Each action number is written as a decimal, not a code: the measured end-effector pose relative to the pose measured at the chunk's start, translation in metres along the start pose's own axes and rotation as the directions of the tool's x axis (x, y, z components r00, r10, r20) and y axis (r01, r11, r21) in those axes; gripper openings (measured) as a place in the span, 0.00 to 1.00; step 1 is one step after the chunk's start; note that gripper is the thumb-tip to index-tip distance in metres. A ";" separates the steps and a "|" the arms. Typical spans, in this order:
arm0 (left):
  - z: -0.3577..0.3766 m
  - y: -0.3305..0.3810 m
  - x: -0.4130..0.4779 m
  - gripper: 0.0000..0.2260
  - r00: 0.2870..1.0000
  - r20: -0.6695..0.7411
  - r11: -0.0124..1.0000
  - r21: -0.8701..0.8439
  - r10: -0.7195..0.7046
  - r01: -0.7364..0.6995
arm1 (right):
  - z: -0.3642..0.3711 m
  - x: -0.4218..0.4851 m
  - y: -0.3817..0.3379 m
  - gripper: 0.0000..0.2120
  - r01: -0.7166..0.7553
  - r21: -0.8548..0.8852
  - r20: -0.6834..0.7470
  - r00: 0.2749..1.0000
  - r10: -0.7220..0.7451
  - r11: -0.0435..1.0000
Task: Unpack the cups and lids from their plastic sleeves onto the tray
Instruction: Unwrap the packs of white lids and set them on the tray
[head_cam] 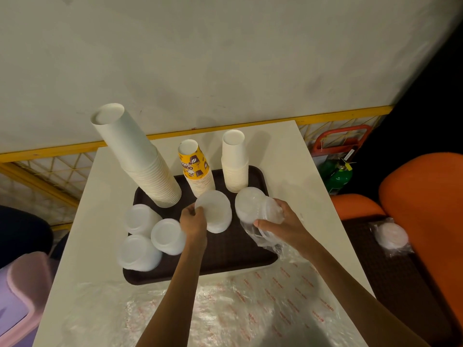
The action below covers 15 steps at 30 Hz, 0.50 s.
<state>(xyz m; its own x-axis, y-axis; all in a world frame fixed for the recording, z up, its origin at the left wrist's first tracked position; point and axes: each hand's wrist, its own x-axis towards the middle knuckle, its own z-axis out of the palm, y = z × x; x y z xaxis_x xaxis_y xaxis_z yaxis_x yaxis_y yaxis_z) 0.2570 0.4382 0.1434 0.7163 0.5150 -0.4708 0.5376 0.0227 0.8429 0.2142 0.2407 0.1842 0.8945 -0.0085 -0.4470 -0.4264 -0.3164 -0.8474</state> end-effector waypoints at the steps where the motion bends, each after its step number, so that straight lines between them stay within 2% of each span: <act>1: 0.003 -0.001 0.004 0.14 1.000 -0.008 0.999 0.033 -0.012 0.012 | 0.000 0.003 0.001 0.36 0.004 -0.013 -0.008 1.000 -0.004 1.000; 6: 0.013 -0.009 0.017 0.14 0.999 -0.029 0.985 0.170 -0.034 0.038 | -0.001 0.014 0.002 0.36 -0.008 -0.066 -0.024 1.000 0.006 0.998; 15: 0.021 -0.017 0.031 0.15 0.997 -0.045 0.885 0.463 0.067 -0.039 | -0.001 0.021 0.009 0.36 -0.014 -0.035 -0.014 1.000 0.014 0.999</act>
<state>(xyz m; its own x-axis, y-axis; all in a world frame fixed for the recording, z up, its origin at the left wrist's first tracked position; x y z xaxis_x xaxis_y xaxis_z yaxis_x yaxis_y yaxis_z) 0.2796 0.4354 0.1093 0.7301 0.5532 -0.4011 0.6543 -0.3967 0.6438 0.2288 0.2363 0.1677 0.8905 -0.0260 -0.4543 -0.4339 -0.3494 -0.8304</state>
